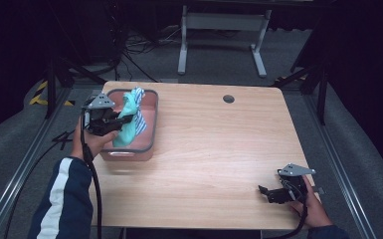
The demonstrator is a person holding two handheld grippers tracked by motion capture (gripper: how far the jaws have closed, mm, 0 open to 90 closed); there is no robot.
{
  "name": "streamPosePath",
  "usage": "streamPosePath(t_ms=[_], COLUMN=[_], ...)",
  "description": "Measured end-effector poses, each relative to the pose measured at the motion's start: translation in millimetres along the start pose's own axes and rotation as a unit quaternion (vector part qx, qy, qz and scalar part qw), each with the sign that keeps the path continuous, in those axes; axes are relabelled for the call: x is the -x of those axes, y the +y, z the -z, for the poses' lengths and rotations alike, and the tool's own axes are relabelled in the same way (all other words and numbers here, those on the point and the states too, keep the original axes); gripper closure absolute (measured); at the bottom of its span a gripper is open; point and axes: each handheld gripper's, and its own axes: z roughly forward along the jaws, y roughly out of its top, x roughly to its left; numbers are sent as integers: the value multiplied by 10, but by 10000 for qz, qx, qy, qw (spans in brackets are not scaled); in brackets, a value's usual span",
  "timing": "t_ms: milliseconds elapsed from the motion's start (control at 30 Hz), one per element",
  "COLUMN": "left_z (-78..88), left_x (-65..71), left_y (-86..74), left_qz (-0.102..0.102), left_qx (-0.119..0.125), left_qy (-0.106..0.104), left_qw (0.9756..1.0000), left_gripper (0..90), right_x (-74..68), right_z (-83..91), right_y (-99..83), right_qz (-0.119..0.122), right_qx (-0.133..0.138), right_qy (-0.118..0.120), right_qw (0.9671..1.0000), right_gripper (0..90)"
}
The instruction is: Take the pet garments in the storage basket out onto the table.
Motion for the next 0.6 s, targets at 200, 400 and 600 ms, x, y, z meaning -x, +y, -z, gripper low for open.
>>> streamPosePath(t_ms=[200,400,600], left_z=[22,-14,-95], left_x=[103,246,395], left_y=[89,207,347], left_qz=[-130,-342,-426], left_qx=[91,41,146], left_qy=[-92,-146,-323], left_qw=[9998,9993,9985], left_gripper=[781,781,780], right_x=[0,0,0], right_z=[0,0,0], right_y=[0,0,0], right_qz=[0,0,1], right_qx=[1,1,1], right_qy=[0,1,0], right_qw=[10000,10000,10000], right_gripper=[4,4,4])
